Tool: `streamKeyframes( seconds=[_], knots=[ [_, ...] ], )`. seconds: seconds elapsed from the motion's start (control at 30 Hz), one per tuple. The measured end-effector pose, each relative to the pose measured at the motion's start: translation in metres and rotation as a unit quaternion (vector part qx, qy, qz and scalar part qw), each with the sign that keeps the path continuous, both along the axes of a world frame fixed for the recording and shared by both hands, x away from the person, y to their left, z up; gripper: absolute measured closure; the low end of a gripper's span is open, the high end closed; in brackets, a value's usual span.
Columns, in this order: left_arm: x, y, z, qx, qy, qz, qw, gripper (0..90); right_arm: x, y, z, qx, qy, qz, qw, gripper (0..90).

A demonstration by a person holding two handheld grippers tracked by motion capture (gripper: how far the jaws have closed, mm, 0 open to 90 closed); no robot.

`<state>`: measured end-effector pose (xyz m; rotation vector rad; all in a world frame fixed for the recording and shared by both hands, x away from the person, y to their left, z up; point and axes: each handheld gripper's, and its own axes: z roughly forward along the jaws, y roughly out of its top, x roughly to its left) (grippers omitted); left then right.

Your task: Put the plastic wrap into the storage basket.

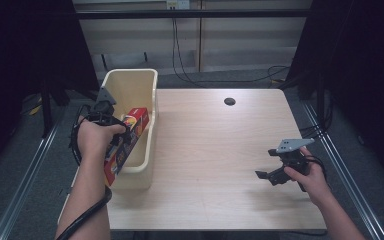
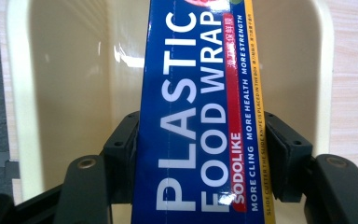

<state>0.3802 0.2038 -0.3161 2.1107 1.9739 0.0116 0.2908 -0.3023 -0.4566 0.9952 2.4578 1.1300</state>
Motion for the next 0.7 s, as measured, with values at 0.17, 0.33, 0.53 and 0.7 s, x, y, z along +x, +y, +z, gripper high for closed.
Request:
streamKeyframes(
  seconds=[0.17, 0.33, 0.53, 0.7],
  knots=[
    [0.000, -0.001, -0.001, 0.005, 0.004, -0.003, 1.0000, 39.3, 0.000, 0.000, 0.000, 0.002, 0.000, -0.001, 1.0000, 2.1],
    [0.001, -0.003, 0.000, 0.006, 0.007, -0.006, 0.9999, 38.9, 0.000, 0.001, 0.000, 0.002, 0.003, 0.000, 1.0000, 2.1],
    [0.001, -0.005, 0.021, 0.001, -0.022, -0.006, 0.9997, 38.3, 0.000, 0.001, 0.000, 0.000, 0.001, 0.000, 1.0000, 2.1],
    [0.002, -0.013, 0.028, 0.000, -0.040, -0.024, 0.9989, 33.4, 0.000, 0.001, 0.000, 0.002, 0.000, 0.001, 1.0000, 2.1]
  ],
)
